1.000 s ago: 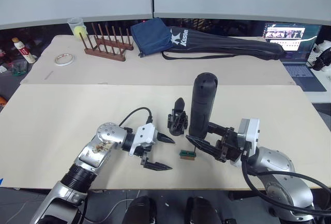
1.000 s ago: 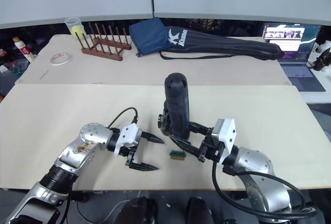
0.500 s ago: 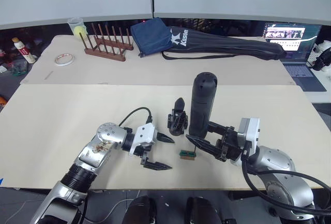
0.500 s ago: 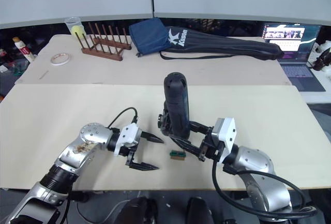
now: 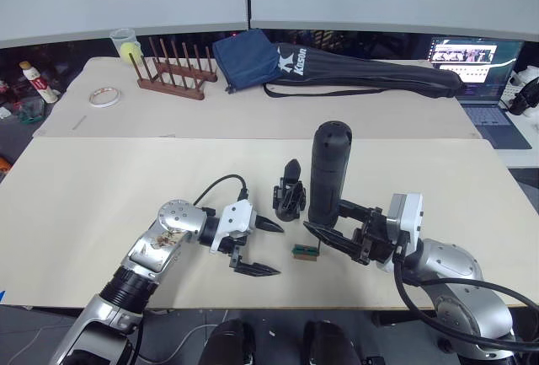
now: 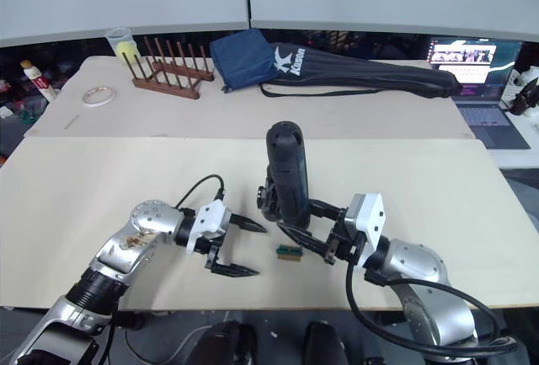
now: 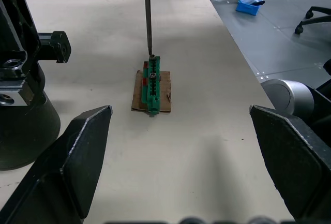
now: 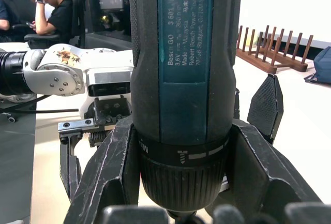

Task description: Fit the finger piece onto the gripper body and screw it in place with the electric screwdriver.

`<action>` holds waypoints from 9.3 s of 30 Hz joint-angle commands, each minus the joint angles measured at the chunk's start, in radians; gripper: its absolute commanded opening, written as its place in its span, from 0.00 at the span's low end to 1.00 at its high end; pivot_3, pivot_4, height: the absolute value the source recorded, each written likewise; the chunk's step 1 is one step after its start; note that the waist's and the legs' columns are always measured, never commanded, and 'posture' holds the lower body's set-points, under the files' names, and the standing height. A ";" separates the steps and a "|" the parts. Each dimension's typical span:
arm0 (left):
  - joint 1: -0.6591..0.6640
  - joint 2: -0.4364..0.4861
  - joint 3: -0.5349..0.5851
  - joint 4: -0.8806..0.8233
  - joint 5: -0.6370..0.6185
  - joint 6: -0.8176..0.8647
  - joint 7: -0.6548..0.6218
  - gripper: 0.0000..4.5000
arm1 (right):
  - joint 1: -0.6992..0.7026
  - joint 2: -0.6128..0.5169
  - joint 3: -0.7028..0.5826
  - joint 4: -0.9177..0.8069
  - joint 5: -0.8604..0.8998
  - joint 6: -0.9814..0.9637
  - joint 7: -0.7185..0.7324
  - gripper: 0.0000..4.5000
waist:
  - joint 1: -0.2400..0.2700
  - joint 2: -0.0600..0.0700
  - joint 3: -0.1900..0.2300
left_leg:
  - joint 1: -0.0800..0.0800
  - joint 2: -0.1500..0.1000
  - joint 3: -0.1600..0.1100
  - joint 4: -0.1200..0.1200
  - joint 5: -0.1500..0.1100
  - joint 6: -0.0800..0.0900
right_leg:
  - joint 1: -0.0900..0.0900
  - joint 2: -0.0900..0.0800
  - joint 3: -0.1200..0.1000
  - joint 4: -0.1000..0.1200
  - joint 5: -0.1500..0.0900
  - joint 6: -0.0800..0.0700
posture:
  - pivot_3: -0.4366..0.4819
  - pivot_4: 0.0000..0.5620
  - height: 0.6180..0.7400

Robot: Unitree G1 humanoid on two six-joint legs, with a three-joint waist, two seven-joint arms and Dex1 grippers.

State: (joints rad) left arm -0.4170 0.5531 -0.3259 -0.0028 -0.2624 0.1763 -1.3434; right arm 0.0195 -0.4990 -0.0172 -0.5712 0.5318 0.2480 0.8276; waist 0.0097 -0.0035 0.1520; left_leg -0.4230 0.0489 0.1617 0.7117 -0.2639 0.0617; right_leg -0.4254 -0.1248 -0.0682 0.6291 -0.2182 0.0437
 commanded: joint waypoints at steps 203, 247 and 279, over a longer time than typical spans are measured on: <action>-0.193 -0.062 0.109 0.270 0.050 -0.095 0.066 1.00 | -1.053 0.075 0.173 0.648 0.046 0.427 0.343 0.42 | -0.023 0.000 0.000 | -0.003 0.000 0.004 0.001 0.000 0.000 | -0.003 -0.002 -0.001 0.001 0.002 0.001 | 0.48 0.27 1.00; -0.188 -0.074 0.118 0.262 0.056 -0.095 0.074 1.00 | -1.050 0.098 0.172 0.671 -0.009 0.411 0.378 0.42 | -0.023 0.000 0.000 | -0.003 0.000 0.004 0.001 0.000 0.000 | -0.003 -0.002 -0.001 0.001 0.002 0.001 | 0.48 0.27 1.00; -0.193 -0.080 0.116 0.266 0.060 -0.097 0.077 1.00 | -1.033 0.092 0.174 0.639 0.004 0.435 0.381 0.42 | -0.023 -0.001 0.000 | -0.003 0.000 0.004 0.001 0.000 0.000 | -0.003 -0.002 -0.001 0.001 0.002 0.001 | 0.48 0.27 1.00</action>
State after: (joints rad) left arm -0.5892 0.4743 -0.2175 0.2789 -0.1993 0.0959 -1.2674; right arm -1.0014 -0.4012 0.1852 0.1197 0.5113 0.6877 1.1967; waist -0.0137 -0.0040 0.1523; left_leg -0.4263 0.0487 0.1655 0.7123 -0.2638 0.0617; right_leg -0.4284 -0.1265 -0.0695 0.6298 -0.2165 0.0451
